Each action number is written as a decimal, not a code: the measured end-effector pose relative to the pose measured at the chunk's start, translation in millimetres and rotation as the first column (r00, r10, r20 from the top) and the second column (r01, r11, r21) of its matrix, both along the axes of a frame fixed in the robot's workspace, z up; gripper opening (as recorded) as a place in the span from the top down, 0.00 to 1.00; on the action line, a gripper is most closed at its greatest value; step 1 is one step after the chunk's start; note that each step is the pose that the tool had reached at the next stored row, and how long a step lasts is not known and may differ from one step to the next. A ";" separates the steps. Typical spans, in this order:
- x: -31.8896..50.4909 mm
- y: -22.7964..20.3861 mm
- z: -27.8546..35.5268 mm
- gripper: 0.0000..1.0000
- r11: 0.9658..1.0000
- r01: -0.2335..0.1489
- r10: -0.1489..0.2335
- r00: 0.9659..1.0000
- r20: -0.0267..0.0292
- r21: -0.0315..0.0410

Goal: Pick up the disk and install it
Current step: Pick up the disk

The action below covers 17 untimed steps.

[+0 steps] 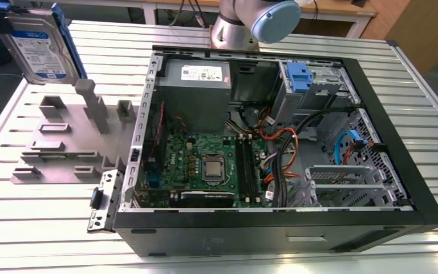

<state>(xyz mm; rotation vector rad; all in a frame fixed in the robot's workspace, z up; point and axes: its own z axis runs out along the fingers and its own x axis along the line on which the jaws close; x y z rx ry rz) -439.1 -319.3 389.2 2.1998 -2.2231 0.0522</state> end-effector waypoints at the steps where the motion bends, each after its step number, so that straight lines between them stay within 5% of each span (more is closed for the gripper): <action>1: 0.0 0.0 0.4 0.64 1.000 0.000 0.000 1.000 0.000 0.000; 17: -0.4 0.0 4.0 0.64 1.000 0.000 0.000 1.000 0.000 0.000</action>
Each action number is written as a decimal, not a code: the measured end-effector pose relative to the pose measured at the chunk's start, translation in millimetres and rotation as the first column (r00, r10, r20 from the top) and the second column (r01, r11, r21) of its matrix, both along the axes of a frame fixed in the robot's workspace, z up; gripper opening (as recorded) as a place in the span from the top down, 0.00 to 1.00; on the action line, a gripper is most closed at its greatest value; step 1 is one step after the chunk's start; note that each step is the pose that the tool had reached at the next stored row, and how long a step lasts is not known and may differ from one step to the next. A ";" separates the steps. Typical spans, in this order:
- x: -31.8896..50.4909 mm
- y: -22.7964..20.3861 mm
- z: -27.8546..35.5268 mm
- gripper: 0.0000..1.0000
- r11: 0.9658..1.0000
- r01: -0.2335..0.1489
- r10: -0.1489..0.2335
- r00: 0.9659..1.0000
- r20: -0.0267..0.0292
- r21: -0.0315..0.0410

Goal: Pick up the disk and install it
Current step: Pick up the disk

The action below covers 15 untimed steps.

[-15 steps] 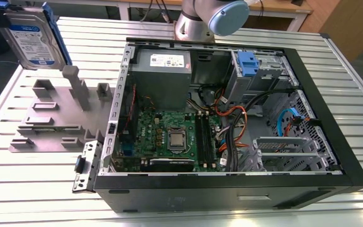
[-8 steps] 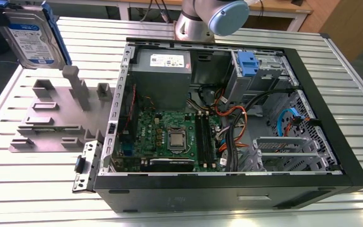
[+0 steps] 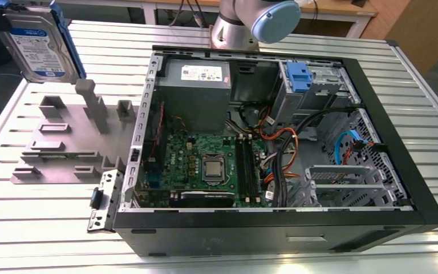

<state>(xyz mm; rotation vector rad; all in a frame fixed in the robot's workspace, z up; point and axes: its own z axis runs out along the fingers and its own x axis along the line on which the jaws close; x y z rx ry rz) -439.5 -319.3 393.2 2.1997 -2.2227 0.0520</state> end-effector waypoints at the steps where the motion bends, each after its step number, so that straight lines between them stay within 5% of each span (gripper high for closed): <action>1: 0.0 0.0 0.0 0.64 1.000 0.000 0.000 1.000 0.000 0.000; 15: -0.1 0.1 3.3 0.64 1.000 0.000 0.000 1.000 0.000 0.000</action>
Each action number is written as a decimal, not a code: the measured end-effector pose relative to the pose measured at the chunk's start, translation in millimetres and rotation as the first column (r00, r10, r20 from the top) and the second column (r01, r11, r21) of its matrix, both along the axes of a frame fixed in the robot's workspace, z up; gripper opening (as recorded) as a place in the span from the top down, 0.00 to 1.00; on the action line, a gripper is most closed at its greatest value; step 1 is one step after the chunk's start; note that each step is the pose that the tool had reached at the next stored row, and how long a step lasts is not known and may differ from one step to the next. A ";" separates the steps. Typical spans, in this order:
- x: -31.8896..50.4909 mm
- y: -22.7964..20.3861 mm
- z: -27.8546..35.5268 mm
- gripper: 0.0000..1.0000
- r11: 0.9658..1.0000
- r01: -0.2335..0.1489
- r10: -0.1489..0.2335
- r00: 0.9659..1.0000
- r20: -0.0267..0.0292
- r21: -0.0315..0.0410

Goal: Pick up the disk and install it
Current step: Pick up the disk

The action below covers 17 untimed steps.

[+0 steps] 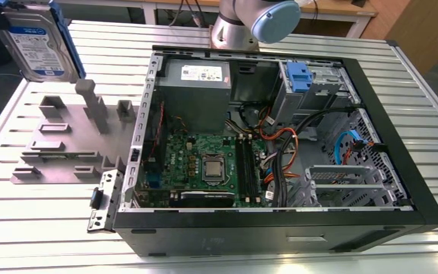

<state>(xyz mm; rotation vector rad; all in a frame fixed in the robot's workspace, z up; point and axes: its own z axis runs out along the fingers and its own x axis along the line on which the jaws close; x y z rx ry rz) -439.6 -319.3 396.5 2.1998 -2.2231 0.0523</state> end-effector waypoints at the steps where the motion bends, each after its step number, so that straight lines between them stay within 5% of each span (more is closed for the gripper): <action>1: 0.0 0.0 0.4 0.64 1.000 0.000 0.000 1.000 0.000 0.000; 17: 0.0 0.0 2.2 0.64 1.000 0.000 0.000 1.000 0.000 0.005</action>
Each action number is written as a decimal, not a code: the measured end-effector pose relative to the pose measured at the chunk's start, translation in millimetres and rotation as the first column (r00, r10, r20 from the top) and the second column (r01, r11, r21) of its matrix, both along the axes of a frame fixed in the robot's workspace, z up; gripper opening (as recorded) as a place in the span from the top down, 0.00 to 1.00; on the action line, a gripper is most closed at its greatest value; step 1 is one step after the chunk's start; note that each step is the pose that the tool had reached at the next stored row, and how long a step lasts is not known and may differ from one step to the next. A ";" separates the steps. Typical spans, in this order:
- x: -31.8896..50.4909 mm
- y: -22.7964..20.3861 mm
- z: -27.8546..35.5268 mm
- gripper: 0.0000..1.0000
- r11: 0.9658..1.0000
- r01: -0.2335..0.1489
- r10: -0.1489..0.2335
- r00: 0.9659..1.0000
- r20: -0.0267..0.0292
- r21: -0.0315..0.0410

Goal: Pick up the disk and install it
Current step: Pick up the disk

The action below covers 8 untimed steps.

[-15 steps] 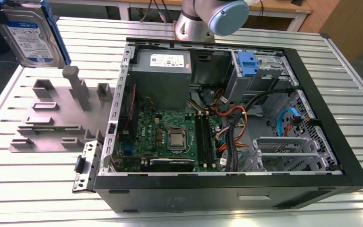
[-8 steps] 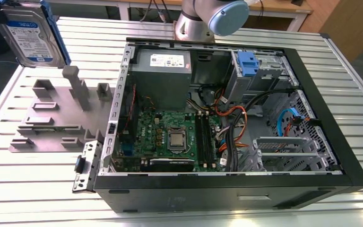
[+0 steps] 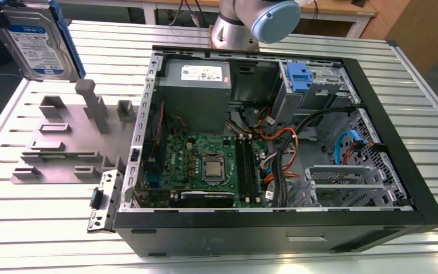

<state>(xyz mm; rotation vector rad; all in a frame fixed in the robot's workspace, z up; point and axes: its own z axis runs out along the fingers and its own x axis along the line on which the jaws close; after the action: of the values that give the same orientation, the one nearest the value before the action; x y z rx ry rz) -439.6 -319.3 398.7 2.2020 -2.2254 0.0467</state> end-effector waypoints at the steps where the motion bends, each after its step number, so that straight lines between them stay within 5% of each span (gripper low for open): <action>1: 0.0 0.0 0.0 0.64 1.000 0.000 0.000 1.000 0.000 0.003; 8: 0.0 0.0 0.1 0.64 1.000 0.000 0.000 1.000 0.000 0.016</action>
<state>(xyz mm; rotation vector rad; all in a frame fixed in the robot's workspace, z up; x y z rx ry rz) -439.6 -319.2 398.8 2.2101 -2.2339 0.0292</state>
